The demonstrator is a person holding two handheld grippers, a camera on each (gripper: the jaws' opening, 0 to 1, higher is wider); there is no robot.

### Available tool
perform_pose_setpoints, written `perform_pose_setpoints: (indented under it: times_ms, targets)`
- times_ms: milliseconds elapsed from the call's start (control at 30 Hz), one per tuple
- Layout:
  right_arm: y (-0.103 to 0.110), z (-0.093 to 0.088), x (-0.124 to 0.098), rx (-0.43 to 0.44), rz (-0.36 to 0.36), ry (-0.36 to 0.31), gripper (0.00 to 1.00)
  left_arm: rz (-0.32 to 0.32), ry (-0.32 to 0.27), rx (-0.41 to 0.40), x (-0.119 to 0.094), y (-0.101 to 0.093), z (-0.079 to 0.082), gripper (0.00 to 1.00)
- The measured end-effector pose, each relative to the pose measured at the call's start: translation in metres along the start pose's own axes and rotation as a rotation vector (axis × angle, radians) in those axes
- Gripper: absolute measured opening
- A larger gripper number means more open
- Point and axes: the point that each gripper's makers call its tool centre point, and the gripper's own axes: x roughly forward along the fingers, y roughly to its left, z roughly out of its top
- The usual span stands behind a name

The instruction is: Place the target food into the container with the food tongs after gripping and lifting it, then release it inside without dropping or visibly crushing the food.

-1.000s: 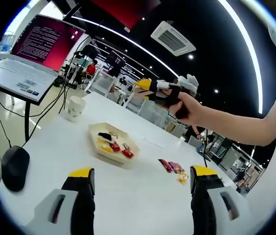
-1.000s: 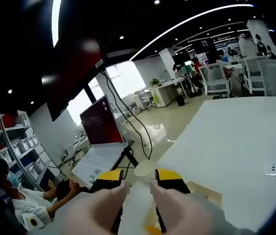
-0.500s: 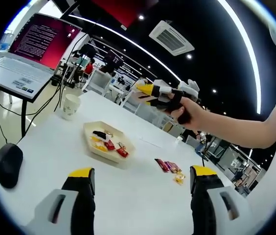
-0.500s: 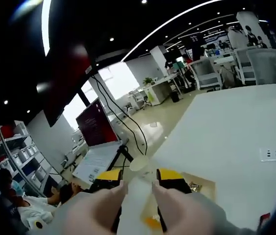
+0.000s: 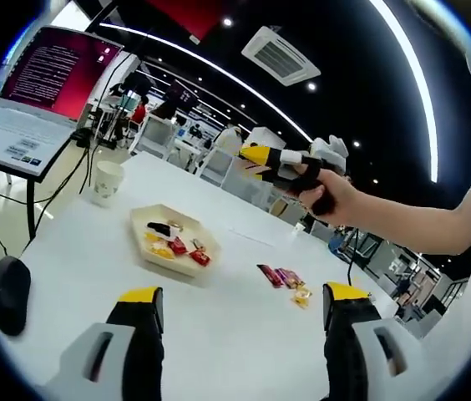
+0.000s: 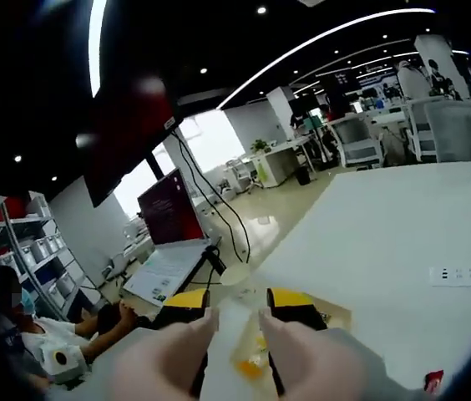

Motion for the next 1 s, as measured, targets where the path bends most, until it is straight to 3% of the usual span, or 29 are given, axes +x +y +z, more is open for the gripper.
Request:
perform_pose_setpoints:
  times_ms: [67,167,300,600,1000]
  targets:
    - [-0.005,0.001,-0.009,0.031,-0.014,-0.029,0.27,-0.019,0.021,-0.002,0.006,-0.006,-0.007,0.78]
    - [-0.007,-0.002,-0.021,0.034,-0.027,-0.043,0.27,-0.061,0.097,0.017,0.017,-0.015,-0.025,0.78]
    - [-0.009,-0.008,-0.036,0.015,-0.047,-0.040,0.27,-0.098,0.118,0.023,0.028,-0.027,-0.030,0.79]
    - [-0.019,-0.010,-0.049,0.023,-0.074,-0.051,0.27,-0.118,0.110,0.005,0.040,-0.035,-0.024,0.79]
    - [-0.005,-0.011,-0.047,0.051,-0.043,-0.057,0.27,-0.102,0.071,-0.021,0.035,-0.036,-0.015,0.80]
